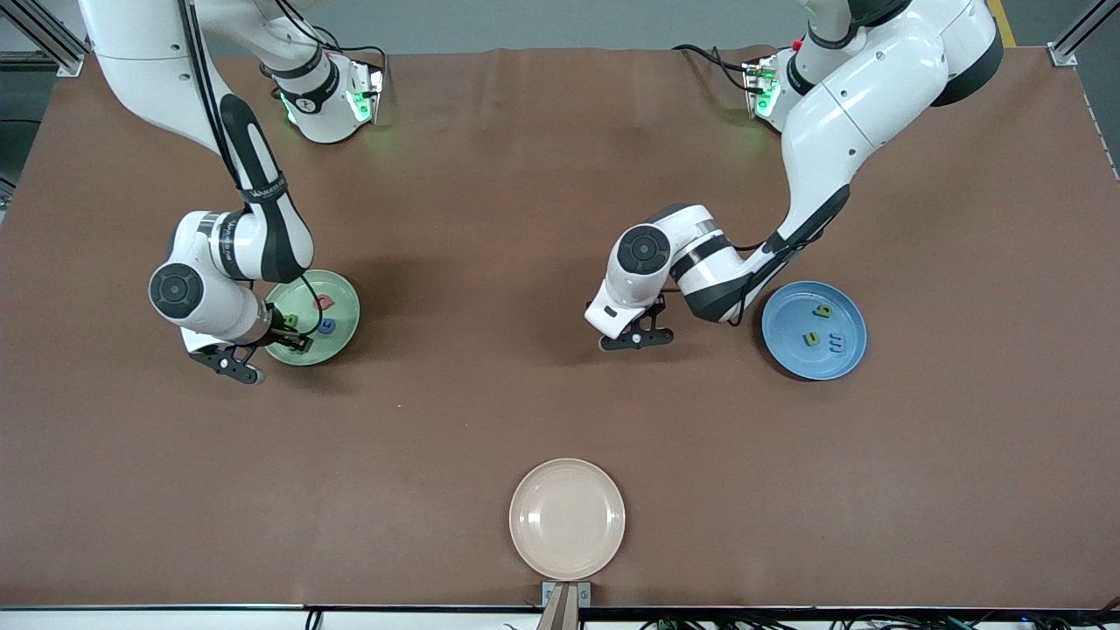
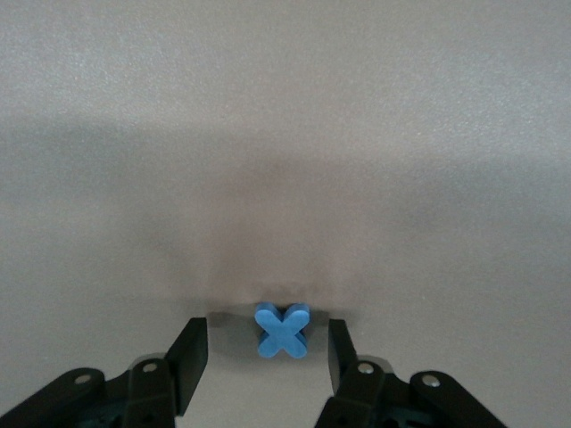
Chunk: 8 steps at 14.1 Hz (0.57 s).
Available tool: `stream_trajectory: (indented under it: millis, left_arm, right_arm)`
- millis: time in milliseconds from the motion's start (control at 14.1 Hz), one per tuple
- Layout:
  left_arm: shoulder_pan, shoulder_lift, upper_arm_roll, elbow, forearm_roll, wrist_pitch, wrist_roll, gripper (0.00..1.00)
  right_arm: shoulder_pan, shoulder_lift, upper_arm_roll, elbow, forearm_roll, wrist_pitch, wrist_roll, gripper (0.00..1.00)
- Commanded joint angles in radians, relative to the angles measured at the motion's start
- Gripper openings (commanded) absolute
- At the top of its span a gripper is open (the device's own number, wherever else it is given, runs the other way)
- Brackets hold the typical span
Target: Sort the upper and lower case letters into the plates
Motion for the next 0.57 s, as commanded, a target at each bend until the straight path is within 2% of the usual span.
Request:
stream_trajectory:
  millis: [0, 213, 498]
  left_arm:
    - [-0.019, 0.011, 0.009, 0.019, -0.006, 0.005, 0.007, 0.6]
    - [-0.019, 0.019, 0.009, 0.02, -0.004, 0.005, 0.006, 0.55]
    - [-0.019, 0.019, 0.009, 0.02, -0.001, 0.005, 0.006, 0.49]
  right_arm:
    - [-0.002, -0.008, 0.002, 0.0, 0.006, -0.01, -0.005, 1.0]
    - [0.007, -0.025, 0.003, 0.037, 0.003, -0.088, -0.069, 1.0]
    - [-0.036, -0.061, -0.006, 0.221, -0.005, -0.358, -0.251, 1.0]
